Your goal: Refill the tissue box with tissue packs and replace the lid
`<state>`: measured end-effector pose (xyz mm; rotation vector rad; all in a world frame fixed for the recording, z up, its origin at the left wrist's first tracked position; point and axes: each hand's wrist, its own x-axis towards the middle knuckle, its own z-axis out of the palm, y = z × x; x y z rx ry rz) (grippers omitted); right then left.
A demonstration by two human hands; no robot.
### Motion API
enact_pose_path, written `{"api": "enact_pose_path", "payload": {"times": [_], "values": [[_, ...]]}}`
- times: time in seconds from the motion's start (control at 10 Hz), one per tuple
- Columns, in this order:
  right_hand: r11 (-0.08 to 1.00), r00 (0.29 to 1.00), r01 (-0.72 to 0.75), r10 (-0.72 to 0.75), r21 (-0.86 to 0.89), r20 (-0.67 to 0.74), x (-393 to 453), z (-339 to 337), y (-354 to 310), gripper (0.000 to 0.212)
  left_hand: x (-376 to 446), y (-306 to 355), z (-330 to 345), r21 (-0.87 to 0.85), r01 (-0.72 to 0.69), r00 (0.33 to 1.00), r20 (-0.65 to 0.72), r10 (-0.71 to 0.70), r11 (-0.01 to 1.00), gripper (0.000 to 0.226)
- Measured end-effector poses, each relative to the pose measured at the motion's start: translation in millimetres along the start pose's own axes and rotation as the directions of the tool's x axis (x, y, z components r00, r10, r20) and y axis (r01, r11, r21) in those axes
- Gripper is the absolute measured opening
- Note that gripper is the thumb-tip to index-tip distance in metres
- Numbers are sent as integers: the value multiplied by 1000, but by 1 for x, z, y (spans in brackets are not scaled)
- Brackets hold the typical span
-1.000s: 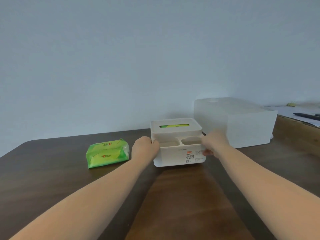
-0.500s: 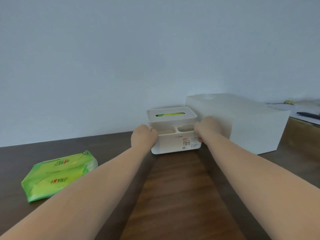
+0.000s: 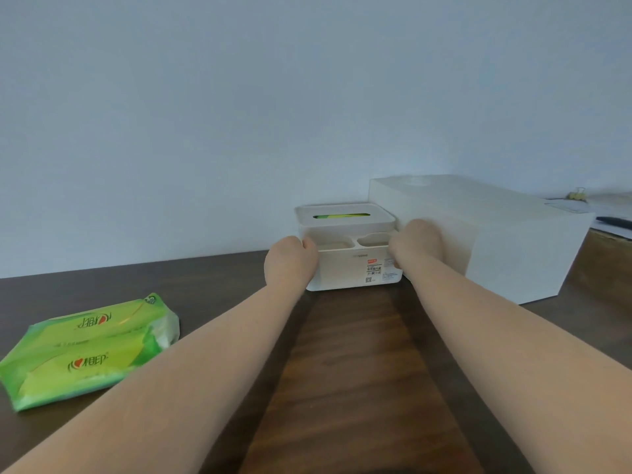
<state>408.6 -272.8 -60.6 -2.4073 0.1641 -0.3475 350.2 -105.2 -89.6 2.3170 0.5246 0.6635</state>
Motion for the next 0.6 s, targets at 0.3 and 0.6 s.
{"api": "enact_pose_path", "payload": {"times": [0.3, 0.6], "values": [[997, 1000, 22, -23, -68, -10, -22, -12, 2, 27, -28, -23, -9, -8, -190, 979, 71, 190, 982, 56], [961, 959, 248, -226, -121, 169, -61, -39, -7, 35, -48, -55, -16, 69, -95, 991, 98, 88, 993, 36]]}}
